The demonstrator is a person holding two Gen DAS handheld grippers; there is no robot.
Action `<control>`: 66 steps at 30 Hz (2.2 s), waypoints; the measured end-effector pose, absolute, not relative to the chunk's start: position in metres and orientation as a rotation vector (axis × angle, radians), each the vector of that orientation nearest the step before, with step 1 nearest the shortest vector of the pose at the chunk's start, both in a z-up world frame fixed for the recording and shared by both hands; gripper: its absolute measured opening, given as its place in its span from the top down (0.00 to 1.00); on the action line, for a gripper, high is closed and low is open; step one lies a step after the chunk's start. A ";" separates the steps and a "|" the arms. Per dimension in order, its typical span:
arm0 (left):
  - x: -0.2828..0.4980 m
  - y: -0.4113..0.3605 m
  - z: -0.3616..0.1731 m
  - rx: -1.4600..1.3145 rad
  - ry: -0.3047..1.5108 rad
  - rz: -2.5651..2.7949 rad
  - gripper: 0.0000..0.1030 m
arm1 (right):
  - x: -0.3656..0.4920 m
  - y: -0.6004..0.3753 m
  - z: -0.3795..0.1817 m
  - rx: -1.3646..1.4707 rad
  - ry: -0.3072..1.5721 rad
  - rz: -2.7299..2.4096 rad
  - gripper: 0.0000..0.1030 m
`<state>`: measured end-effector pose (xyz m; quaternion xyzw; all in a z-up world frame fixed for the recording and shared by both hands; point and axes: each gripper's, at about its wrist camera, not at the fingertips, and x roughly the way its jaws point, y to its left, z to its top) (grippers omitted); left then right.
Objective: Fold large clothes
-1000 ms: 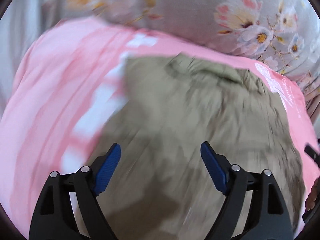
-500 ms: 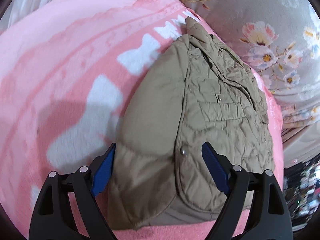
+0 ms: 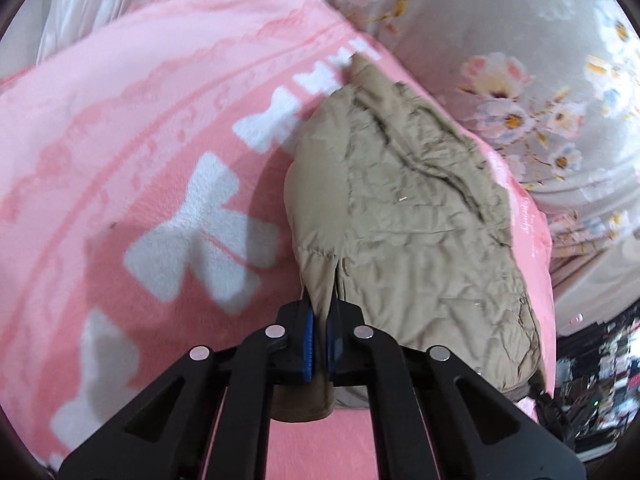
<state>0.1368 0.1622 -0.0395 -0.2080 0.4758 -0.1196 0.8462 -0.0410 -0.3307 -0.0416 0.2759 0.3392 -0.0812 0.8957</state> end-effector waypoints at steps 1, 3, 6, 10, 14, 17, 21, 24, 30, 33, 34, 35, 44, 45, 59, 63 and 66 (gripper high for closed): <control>0.129 0.164 -0.030 -0.429 0.990 -0.262 0.98 | -0.049 -0.326 -0.030 0.545 0.662 -0.168 0.95; 0.109 0.168 -0.012 -0.425 0.959 -0.286 0.98 | -0.066 -0.317 -0.010 0.492 0.597 -0.163 0.96; 0.070 0.181 0.019 -0.433 0.898 -0.327 0.98 | -0.101 -0.302 0.025 0.415 0.487 -0.133 0.96; 0.025 0.202 0.062 -0.459 0.809 -0.357 0.98 | -0.139 -0.298 0.070 0.382 0.374 -0.109 0.96; 0.010 0.213 0.106 -0.471 0.696 -0.365 0.98 | -0.147 -0.313 0.100 0.444 0.279 -0.103 0.96; 0.030 0.199 0.129 -0.418 0.629 -0.338 0.98 | -0.123 -0.332 0.110 0.491 0.249 -0.096 0.96; 0.091 0.162 0.140 -0.329 0.623 -0.283 0.97 | -0.048 -0.360 0.102 0.530 0.291 -0.134 0.96; 0.150 0.129 0.125 -0.240 0.643 -0.184 0.97 | 0.013 -0.377 0.082 0.576 0.341 -0.167 0.96; 0.250 0.090 0.060 -0.150 0.743 -0.022 0.97 | 0.114 -0.379 0.036 0.583 0.454 -0.224 0.96; 0.281 0.083 0.028 -0.124 0.804 0.014 0.97 | 0.147 -0.375 0.016 0.543 0.513 -0.254 0.96; 0.292 0.082 0.015 -0.114 0.827 0.029 0.97 | 0.159 -0.375 0.008 0.526 0.536 -0.268 0.96; 0.297 0.082 0.006 -0.108 0.843 0.040 0.97 | 0.166 -0.375 0.003 0.515 0.552 -0.277 0.96; 0.320 0.076 -0.064 -0.071 0.916 0.071 0.95 | 0.192 -0.375 -0.065 0.476 0.709 -0.335 0.96; 0.319 0.073 -0.067 -0.058 0.904 0.078 0.95 | 0.193 -0.373 -0.067 0.467 0.714 -0.339 0.96; 0.318 0.062 -0.085 -0.022 0.866 0.111 0.95 | 0.204 -0.371 -0.084 0.480 0.775 -0.333 0.95; 0.319 0.060 -0.088 -0.012 0.864 0.120 0.95 | 0.207 -0.369 -0.085 0.477 0.783 -0.333 0.95; 0.320 0.059 -0.089 -0.008 0.864 0.126 0.95 | 0.209 -0.370 -0.086 0.486 0.785 -0.328 0.95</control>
